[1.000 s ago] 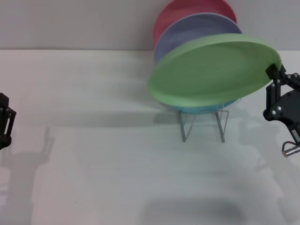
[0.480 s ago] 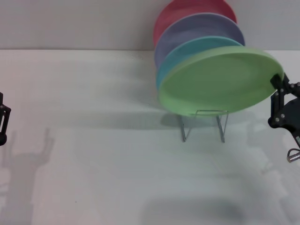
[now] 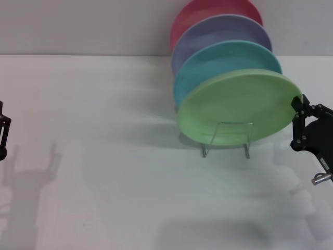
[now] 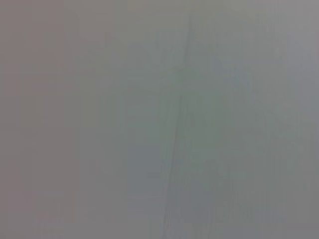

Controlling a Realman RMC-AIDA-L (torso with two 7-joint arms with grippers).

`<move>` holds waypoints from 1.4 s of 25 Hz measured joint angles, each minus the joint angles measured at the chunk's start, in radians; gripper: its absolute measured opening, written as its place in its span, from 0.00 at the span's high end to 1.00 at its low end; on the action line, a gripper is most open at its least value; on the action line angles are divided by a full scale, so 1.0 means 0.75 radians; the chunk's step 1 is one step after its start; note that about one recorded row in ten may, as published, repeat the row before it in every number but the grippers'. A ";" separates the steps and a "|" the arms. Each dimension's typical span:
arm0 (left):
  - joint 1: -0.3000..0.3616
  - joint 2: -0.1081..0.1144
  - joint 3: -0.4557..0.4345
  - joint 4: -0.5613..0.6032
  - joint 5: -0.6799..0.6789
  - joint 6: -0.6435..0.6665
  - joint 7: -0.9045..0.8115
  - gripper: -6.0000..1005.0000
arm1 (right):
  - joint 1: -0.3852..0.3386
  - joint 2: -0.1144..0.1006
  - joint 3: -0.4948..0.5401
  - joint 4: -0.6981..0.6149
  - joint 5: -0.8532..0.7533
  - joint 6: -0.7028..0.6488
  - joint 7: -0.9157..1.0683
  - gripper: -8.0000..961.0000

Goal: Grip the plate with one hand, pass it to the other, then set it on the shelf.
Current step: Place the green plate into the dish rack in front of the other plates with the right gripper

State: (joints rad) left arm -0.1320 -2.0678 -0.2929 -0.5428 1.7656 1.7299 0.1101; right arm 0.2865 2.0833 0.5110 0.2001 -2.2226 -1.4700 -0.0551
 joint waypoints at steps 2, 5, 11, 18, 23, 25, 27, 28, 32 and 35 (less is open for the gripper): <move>0.002 0.000 0.000 0.005 0.000 0.009 -0.018 0.16 | 0.001 0.000 -0.007 -0.002 0.000 0.001 -0.007 0.97; 0.004 0.000 0.000 0.008 0.000 0.016 -0.023 0.16 | 0.002 0.000 -0.009 -0.002 -0.001 0.005 -0.007 0.97; 0.005 0.000 0.000 0.005 0.000 0.029 -0.023 0.16 | 0.016 0.000 -0.011 -0.003 -0.008 0.046 -0.008 0.95; -0.002 0.002 0.000 0.007 0.000 0.050 -0.024 0.16 | 0.009 -0.003 -0.014 0.007 -0.012 0.012 0.016 0.84; -0.015 0.004 0.000 0.009 0.000 0.055 -0.024 0.16 | -0.042 -0.006 -0.041 0.005 -0.033 -0.180 0.074 0.68; -0.023 0.005 0.000 0.012 0.000 0.058 -0.024 0.16 | -0.069 -0.005 -0.043 0.008 -0.034 -0.235 0.080 0.64; -0.031 0.006 0.000 0.020 0.000 0.060 -0.024 0.16 | -0.095 -0.005 -0.040 0.011 -0.032 -0.283 0.089 0.64; -0.039 0.006 0.000 0.029 0.000 0.061 -0.024 0.16 | -0.108 -0.004 -0.033 0.012 -0.029 -0.306 0.101 0.63; -0.068 0.003 -0.004 0.072 0.000 0.050 -0.024 0.16 | -0.136 -0.006 0.031 -0.003 -0.016 -0.378 0.233 0.59; -0.095 0.001 -0.006 0.105 0.000 0.016 -0.024 0.16 | -0.121 -0.006 0.121 -0.070 -0.008 -0.384 0.412 0.54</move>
State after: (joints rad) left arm -0.2034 -2.0667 -0.2972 -0.4639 1.7655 1.7418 0.0920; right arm 0.1956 2.0789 0.6021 0.1476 -2.2283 -1.7579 0.2542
